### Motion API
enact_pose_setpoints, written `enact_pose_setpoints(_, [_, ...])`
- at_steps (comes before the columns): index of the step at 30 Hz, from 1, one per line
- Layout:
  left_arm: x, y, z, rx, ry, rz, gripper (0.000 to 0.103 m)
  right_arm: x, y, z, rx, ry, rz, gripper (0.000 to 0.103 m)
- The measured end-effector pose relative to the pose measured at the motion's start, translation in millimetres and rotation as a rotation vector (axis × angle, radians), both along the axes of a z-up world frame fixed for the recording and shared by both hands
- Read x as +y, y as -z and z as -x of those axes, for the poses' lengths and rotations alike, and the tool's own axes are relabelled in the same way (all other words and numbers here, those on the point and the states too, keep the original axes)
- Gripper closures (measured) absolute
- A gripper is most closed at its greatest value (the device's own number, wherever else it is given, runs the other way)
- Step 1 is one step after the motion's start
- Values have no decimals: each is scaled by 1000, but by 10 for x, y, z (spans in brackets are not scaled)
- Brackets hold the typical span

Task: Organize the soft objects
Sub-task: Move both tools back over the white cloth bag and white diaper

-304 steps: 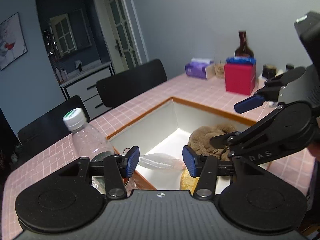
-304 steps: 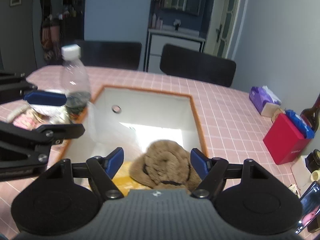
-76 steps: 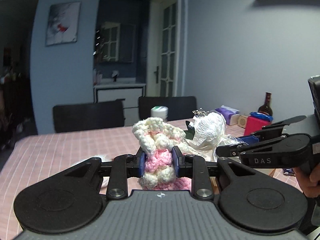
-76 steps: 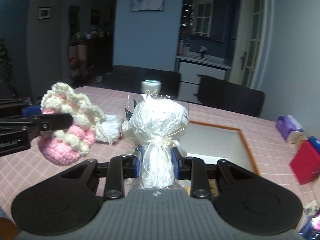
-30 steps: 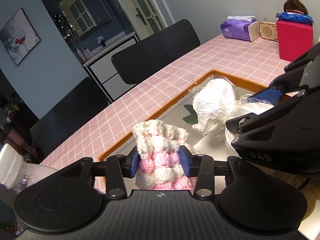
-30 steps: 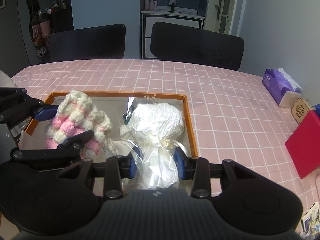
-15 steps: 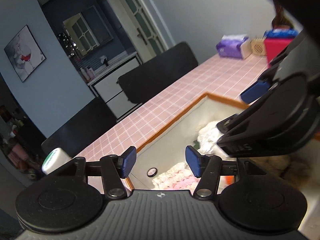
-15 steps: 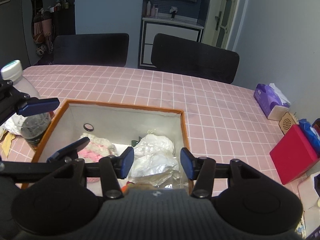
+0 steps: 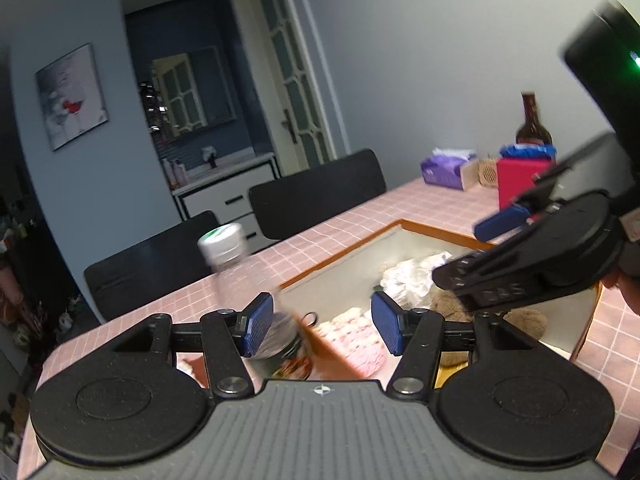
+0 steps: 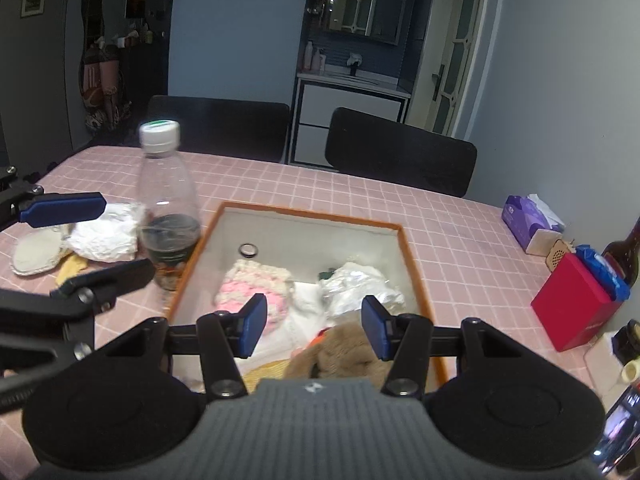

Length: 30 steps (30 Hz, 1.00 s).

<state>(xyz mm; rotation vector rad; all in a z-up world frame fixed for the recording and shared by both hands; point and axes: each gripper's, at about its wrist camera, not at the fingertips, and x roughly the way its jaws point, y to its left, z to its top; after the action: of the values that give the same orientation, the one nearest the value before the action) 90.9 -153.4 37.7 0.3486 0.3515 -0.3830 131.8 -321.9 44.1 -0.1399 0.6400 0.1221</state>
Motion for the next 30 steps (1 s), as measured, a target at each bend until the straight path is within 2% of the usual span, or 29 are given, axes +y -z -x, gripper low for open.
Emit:
enact_pose_setpoints(5, [377, 65, 210, -26, -28, 84, 36, 230, -9, 331, -43, -34, -40, 51])
enact_pose_setpoints(11, [836, 221, 381, -2, -121, 140, 36, 536, 79, 623, -79, -60, -54, 49])
enact_pose_setpoints(17, [1240, 406, 451, 18, -210, 149, 36, 953, 260, 762, -130, -110, -98, 48])
enact_pose_setpoints(22, [1568, 536, 453, 38, -256, 168, 36, 1361, 474, 734, -161, -156, -80, 48])
enact_pose_setpoints(30, [1968, 714, 308, 80, -297, 151, 36, 1803, 823, 390, -95, -189, -117, 48])
